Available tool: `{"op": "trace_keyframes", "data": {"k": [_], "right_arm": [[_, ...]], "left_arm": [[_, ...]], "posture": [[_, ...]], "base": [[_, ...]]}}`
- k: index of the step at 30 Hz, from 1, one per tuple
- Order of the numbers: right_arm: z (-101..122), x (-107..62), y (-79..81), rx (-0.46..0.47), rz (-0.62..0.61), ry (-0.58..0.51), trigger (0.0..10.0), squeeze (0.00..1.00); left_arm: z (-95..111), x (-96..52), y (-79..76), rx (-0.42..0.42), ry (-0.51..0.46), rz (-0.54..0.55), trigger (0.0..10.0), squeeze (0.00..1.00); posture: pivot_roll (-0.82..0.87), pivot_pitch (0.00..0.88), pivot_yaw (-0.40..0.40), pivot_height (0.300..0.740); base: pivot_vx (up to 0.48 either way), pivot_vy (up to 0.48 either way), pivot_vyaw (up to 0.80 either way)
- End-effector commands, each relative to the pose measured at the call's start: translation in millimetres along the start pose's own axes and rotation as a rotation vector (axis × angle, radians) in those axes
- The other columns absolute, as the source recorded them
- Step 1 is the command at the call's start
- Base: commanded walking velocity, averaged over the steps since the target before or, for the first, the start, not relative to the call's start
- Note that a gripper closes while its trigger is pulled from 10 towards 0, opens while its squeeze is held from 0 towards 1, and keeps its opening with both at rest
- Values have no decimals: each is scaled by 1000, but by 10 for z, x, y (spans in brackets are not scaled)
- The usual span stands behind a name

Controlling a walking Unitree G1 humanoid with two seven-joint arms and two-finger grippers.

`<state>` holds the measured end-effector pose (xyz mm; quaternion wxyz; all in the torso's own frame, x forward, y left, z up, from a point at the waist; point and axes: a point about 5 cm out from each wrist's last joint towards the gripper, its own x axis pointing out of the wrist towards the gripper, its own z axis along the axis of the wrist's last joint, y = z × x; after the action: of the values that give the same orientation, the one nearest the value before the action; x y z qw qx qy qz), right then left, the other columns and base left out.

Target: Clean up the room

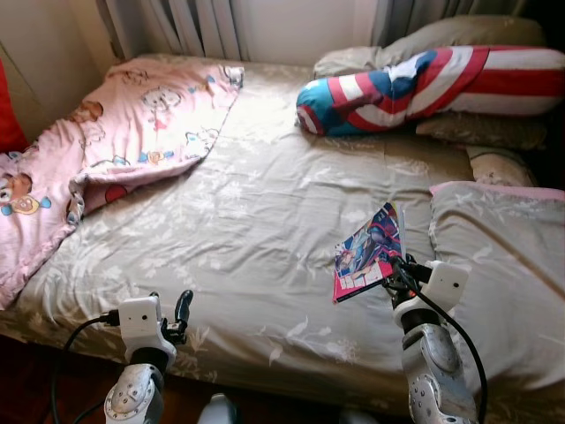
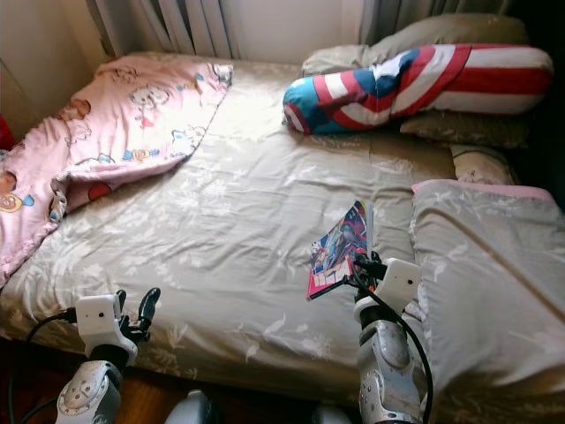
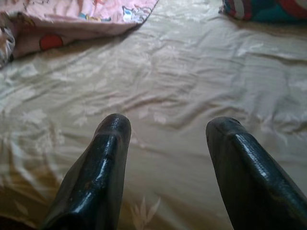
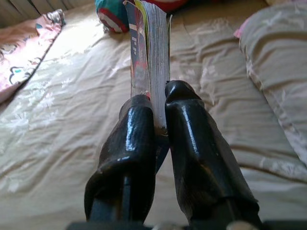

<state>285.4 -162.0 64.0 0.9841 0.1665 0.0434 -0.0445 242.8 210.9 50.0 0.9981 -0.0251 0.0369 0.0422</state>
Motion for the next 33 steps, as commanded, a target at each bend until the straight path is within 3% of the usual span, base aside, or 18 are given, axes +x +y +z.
{"op": "trace_keyframes", "data": {"k": [1,18,33], "right_arm": [[35,21,42,12,11,-26,10000,0],[18,77,167,47,92,-13,10000,0],[-6,101,177,66,104,-3,10000,0]], "left_arm": [[4,-11,0,0,9,-4,10000,0],[-2,-6,-12,13,18,-12,10000,0],[0,-9,-12,19,16,-15,10000,0]], "posture": [[-1,152,6,653],[3,149,4,653],[8,148,7,653]], "base": [[0,0,0],[0,0,0],[0,0,0]]}}
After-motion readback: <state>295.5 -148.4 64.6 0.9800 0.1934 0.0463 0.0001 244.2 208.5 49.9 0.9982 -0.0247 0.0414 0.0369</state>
